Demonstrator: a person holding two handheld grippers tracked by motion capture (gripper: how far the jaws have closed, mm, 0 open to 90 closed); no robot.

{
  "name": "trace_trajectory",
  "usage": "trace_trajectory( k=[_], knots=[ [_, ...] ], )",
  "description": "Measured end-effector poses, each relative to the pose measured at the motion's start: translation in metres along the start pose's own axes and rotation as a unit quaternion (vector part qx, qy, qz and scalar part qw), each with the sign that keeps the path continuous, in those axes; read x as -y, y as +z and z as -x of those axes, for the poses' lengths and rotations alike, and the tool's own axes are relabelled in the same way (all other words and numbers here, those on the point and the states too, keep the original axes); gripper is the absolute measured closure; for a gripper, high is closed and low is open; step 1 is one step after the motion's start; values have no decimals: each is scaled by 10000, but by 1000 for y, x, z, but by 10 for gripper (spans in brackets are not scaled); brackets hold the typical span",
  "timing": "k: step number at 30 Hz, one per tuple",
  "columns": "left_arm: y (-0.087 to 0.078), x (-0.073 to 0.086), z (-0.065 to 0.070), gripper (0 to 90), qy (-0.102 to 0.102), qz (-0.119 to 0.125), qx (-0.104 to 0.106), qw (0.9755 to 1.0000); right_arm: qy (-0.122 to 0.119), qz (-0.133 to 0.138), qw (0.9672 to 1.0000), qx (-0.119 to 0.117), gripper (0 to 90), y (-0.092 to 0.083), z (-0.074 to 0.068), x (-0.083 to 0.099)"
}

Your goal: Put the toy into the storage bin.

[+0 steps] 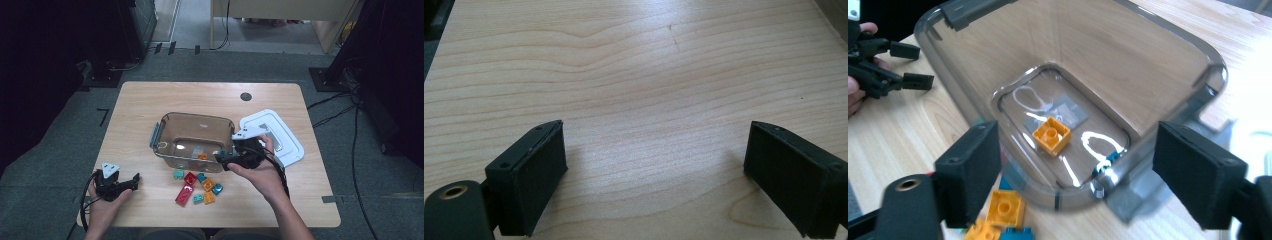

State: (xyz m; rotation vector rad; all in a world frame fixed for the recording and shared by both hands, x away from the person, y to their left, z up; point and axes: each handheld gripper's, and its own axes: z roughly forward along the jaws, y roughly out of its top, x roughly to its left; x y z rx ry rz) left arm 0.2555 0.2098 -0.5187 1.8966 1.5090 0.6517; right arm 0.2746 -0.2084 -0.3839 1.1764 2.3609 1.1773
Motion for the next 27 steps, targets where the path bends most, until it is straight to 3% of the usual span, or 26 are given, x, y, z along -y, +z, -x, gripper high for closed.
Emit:
trace_trajectory(
  k=[8, 11, 21, 25, 27],
  knots=[
    [0, 0, 0, 99, -1, -6, 4, 10000, 100, 94, 9998, 123, 162, -18, -3, 23],
    [0, 0, 0, 99, 4, -11, 4, 10000, 178, 129, 9996, 156, 162, -21, -6, 42],
    [0, 0, 0, 99, 6, -13, 5, 10000, 382, 35, 9992, 118, 177, -8, -9, 82],
    [0, 0, 0, 99, 5, -12, 4, 10000, 389, -27, 9992, 118, 219, 1, -10, 95],
    [0, 0, 0, 99, 4, -12, 4, 10000, 403, 23, 9991, 128, 283, 4, -11, 100]
  ],
)
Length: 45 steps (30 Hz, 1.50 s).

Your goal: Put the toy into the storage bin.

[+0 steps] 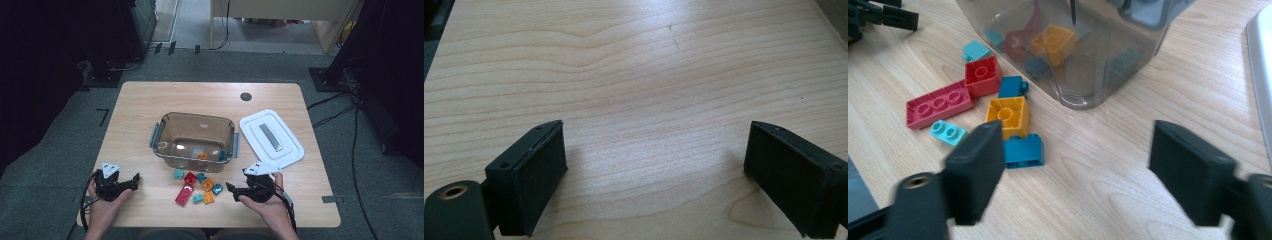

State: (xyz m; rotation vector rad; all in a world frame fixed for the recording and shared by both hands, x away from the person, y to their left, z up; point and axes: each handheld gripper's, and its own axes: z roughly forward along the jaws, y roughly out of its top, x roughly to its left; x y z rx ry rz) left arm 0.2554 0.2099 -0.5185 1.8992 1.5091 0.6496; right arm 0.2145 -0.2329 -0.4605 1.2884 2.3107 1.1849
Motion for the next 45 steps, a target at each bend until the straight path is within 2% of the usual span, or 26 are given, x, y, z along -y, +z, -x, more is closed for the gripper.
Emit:
trace_trajectory(
  k=[5, 13, 23, 24, 27, 31, 35, 37, 42, 45],
  knots=[
    [0, 0, 0, 99, 2, 1, 0, 10000, 66, -14, 10000, -64, 341, 10, -2, 9],
    [0, 0, 0, 99, 5, -1, 4, 10000, 28, -157, 9998, -137, 356, 26, -9, 17],
    [0, 0, 0, 99, 7, 0, 6, 10000, -161, -246, 9993, -227, 369, 41, -19, 21],
    [0, 0, 0, 99, 7, 0, 7, 10000, -227, -329, 9990, -220, 379, 46, -23, 23],
    [0, 0, 0, 99, 8, -1, 7, 10000, -369, -341, 9987, -99, 412, 54, -28, 25],
    [0, 0, 0, 99, 7, 1, 7, 10000, -411, -351, 9985, -74, 460, 59, -31, 27],
    [0, 0, 0, 99, 8, 0, 7, 10000, -580, -305, 9979, 20, 528, 60, -32, 28],
    [0, 0, 0, 99, 8, -1, 7, 10000, -677, -276, 9973, 104, 594, 60, -33, 29],
    [0, 0, 0, 99, 9, -1, 7, 10000, -663, -277, 9974, 72, 600, 55, -29, 30],
    [0, 0, 0, 99, 8, 0, 7, 10000, -574, -250, 9980, 45, 600, 50, -25, 28]
  ],
)
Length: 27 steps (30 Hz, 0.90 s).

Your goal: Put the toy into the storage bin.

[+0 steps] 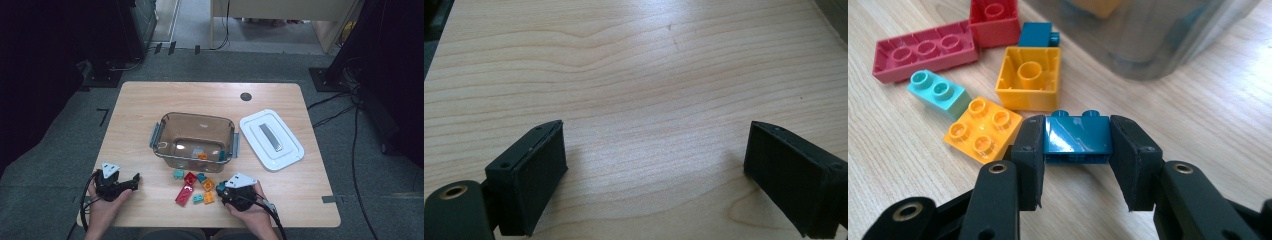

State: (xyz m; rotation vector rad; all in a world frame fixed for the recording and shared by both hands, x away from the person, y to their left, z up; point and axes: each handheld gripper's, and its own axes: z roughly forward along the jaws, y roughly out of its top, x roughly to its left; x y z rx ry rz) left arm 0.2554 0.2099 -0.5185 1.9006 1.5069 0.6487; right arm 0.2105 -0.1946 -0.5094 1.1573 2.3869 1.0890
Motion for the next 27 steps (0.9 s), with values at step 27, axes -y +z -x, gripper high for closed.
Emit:
trace_trajectory(
  k=[27],
  knots=[
    [0, 0, 0, 99, -1, -2, -1, 10000, 569, 344, 9978, -19, 601, -64, 53, -26]
  ],
)
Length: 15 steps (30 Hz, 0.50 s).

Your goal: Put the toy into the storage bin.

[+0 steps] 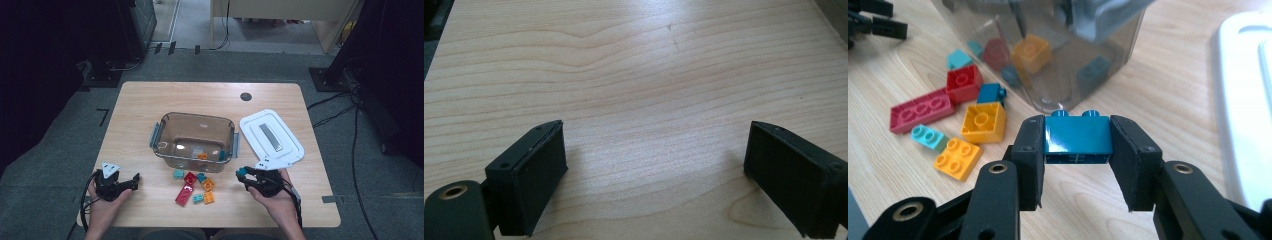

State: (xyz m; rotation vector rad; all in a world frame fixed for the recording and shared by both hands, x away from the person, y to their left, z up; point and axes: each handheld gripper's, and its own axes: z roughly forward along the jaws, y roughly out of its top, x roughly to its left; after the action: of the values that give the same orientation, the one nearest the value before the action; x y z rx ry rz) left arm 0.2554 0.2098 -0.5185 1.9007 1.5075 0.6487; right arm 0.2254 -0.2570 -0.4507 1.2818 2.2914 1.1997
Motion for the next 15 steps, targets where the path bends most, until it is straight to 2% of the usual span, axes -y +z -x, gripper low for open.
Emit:
trace_trajectory(
  k=[8, 15],
  knots=[
    [0, 0, 0, 99, -1, 2, 0, 10000, -79, 185, 9998, -7, 601, -17, 1, -27],
    [0, 0, 0, 99, -1, 2, 0, 10000, -163, 263, 9995, -30, 601, -24, -1, -45]
  ],
)
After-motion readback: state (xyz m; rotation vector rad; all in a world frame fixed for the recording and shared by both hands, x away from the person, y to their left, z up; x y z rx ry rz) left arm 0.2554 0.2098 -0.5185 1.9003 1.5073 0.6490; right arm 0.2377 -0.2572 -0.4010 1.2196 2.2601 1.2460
